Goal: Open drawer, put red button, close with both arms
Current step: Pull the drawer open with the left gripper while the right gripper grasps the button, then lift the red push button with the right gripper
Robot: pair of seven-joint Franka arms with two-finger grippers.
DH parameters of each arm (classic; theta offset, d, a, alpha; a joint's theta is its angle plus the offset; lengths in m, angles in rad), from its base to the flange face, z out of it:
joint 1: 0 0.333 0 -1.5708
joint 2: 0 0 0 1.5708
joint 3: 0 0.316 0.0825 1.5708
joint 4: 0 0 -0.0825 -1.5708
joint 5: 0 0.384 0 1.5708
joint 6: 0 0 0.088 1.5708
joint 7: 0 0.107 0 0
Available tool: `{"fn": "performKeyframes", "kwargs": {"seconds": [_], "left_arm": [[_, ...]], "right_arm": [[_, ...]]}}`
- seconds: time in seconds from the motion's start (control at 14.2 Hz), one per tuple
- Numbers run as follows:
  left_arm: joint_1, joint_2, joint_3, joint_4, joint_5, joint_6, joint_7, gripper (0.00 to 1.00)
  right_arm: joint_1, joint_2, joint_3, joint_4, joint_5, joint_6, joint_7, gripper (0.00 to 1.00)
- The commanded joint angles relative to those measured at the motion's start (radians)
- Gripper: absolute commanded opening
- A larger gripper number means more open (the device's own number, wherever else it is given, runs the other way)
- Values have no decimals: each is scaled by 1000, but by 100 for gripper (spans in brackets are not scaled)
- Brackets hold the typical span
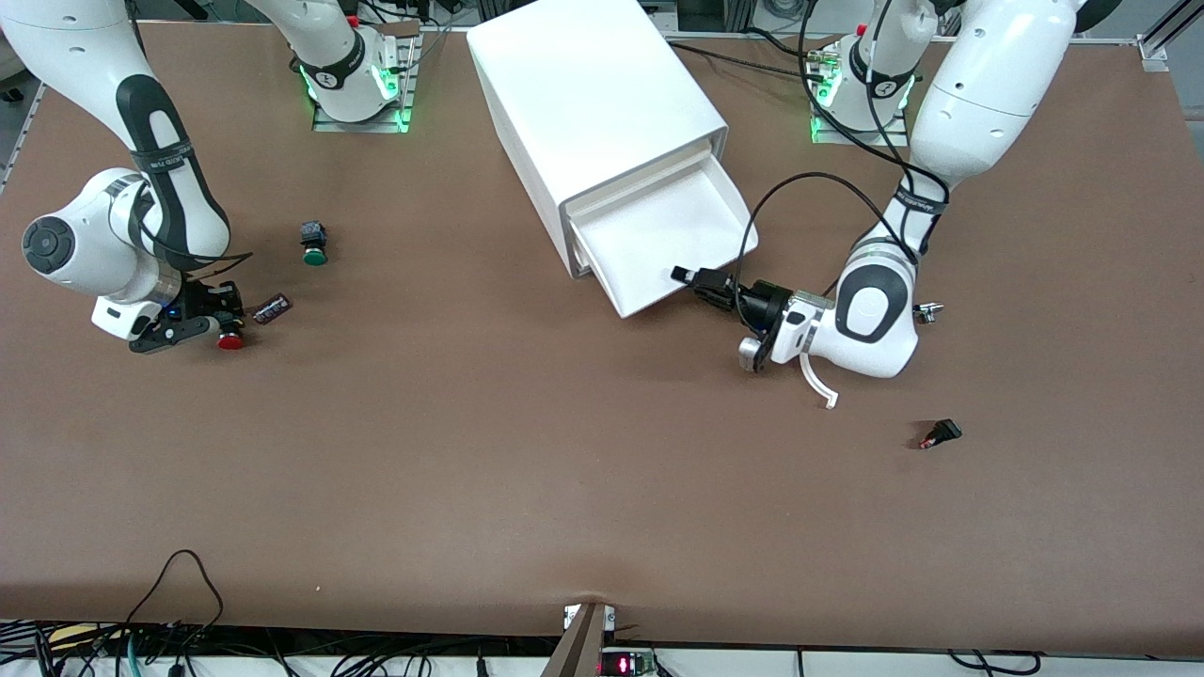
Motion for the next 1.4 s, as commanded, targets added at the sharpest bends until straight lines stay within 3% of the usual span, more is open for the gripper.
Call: {"fn": "performKeyframes", "kwargs": {"seconds": [0.0, 0.14, 0.42, 0.56, 0.7, 0.91, 1.05, 1.33], "left_arm": [[61, -10, -4, 23, 76, -80, -154, 100], [120, -10, -4, 37, 100, -150, -200, 100], [234, -26, -2, 129, 299, -242, -316, 100], [262, -88, -1, 160, 465, -237, -344, 100], [294, -132, 18, 223, 632, -245, -363, 100], [329, -216, 18, 269, 871, -242, -355, 100], [335, -276, 21, 280, 965, -236, -369, 100], [334, -390, 1, 281, 1174, -171, -418, 100]], "right_arm": [[-9, -23, 6, 2, 25, -2, -31, 1], [-6, -53, 9, 13, 25, -46, -31, 0], [0, -153, 12, 37, 24, -137, -79, 0], [10, -182, 17, 101, 24, -224, -79, 0], [40, -179, 17, 240, 24, -409, -51, 0], [120, -172, 17, 405, 18, -583, 83, 0], [178, -172, 17, 473, 18, -675, 194, 0], [367, -165, 18, 580, 27, -763, 511, 0]]}}
